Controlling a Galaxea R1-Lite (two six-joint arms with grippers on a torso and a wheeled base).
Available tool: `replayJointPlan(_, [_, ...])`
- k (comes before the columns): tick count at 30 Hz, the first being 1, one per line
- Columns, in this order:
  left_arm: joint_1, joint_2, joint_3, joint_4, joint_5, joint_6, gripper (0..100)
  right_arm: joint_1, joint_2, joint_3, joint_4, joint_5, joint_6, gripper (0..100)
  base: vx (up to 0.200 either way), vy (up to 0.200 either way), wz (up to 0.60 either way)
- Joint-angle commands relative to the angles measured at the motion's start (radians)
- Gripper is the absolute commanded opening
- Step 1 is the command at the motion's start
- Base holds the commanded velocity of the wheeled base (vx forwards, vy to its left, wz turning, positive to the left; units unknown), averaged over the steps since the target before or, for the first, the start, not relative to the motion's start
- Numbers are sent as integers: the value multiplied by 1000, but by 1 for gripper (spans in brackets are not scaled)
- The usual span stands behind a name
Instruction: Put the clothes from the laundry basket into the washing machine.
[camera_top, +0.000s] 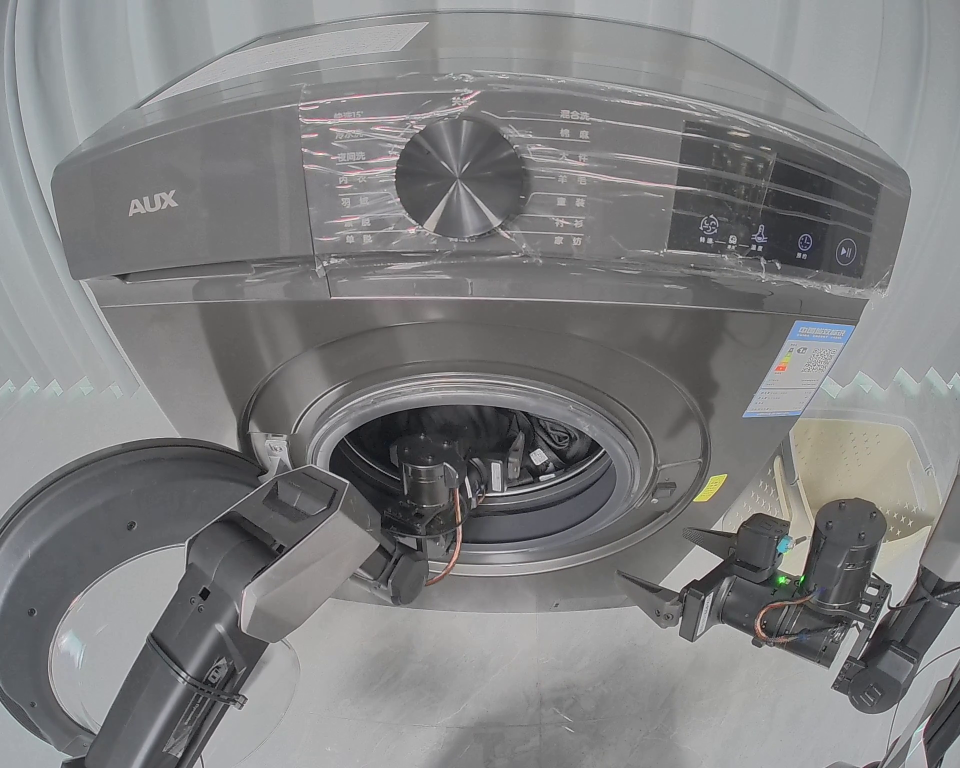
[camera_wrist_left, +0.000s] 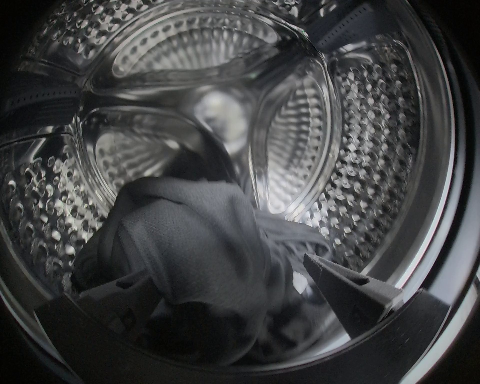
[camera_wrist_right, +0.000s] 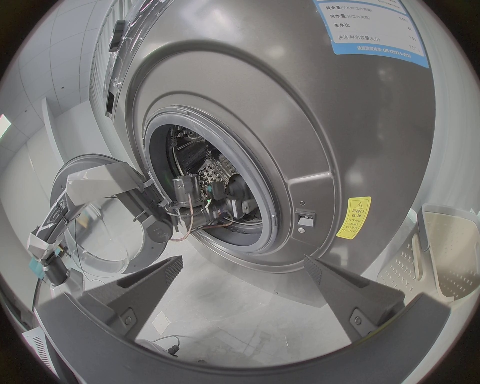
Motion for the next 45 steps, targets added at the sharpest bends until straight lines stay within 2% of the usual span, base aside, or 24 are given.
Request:
replayJointPlan(1, [-62,-171,292,-23,-33,-3,100,1,0,3,-1,2,-1,100,0,0,0])
replayJointPlan(9, [-88,-315,496,-61,-34,-1,100,1,-3,3,-1,2,-1,100,0,0,0])
replayJointPlan(12, [-129,-398,619,-104,-39,-3,100,1,-3,1,-1,2,-1,100,0,0,0])
replayJointPlan(13, [-129,-398,619,-104,-39,-3,100,1,-3,1,-1,2,-1,100,0,0,0])
replayJointPlan(17, [-197,-492,774,-138,-65,-11,100,1,1,3,-10,0,-1,100,0,0,0])
replayJointPlan(21, [-244,-539,849,-160,-79,-40,100,1,-2,5,-11,0,-1,100,0,0,0])
replayJointPlan(27, [-324,-688,1025,-166,-89,-120,100,2,-12,51,-13,8,-2,100,0,0,0])
replayJointPlan(31, [-369,-797,1166,-169,-91,-141,100,16,-35,87,-22,11,-9,100,0,0,0])
replayJointPlan(38, [-379,-995,1346,-203,-73,-139,100,19,-42,117,-28,7,-4,100,0,0,0])
replayJointPlan(45, [-346,-1096,1409,-206,-59,-143,100,18,-140,170,-24,-4,-6,100,0,0,0])
